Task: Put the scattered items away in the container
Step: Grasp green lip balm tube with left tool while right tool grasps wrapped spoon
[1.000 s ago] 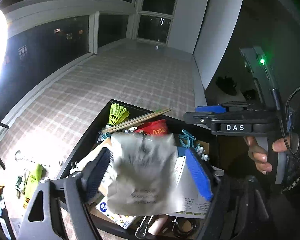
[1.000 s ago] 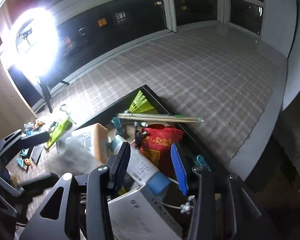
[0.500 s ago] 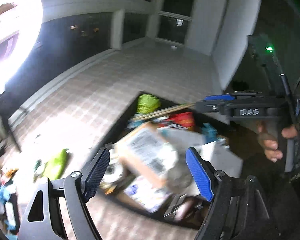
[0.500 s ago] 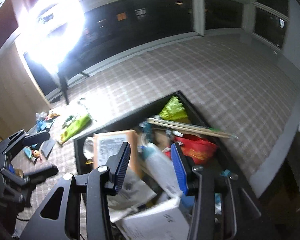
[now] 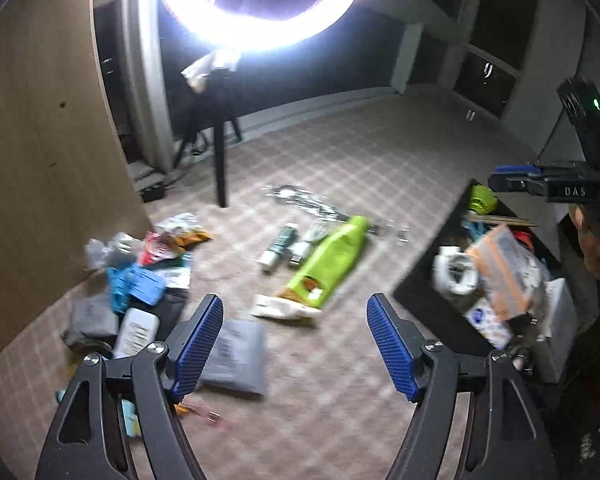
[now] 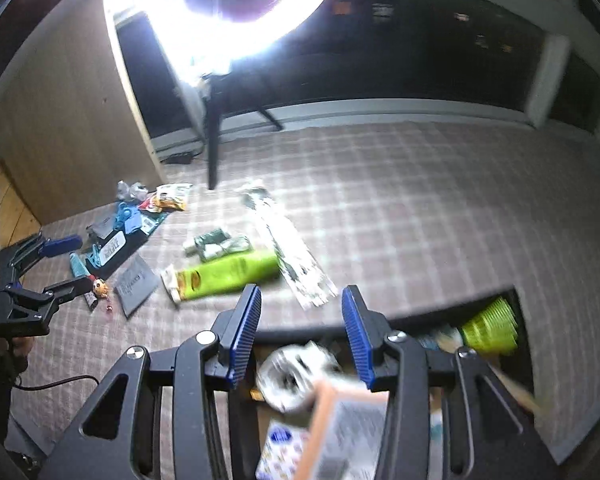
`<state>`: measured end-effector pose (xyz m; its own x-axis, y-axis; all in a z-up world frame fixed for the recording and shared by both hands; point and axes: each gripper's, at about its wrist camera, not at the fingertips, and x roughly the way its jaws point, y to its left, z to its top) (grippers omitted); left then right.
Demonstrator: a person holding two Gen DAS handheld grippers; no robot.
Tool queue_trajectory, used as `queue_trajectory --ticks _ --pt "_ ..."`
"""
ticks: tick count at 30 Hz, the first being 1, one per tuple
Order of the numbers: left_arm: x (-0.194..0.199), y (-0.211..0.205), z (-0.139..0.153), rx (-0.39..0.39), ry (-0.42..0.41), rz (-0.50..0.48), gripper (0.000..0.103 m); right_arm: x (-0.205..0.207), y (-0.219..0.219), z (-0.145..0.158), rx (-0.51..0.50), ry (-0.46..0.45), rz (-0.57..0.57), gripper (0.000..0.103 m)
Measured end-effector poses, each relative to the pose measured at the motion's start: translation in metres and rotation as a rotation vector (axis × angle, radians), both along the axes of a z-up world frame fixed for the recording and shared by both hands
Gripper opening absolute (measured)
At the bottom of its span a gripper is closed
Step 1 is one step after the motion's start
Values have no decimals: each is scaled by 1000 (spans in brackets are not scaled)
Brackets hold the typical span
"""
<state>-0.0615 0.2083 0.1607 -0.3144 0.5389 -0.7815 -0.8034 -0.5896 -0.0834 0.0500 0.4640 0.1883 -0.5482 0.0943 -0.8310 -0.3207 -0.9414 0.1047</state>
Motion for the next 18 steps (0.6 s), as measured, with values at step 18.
queue_trajectory --ticks 18 --pt "-73 84 -92 -236 -35 -213 42 -154 21 -114 -49 -303 228 41"
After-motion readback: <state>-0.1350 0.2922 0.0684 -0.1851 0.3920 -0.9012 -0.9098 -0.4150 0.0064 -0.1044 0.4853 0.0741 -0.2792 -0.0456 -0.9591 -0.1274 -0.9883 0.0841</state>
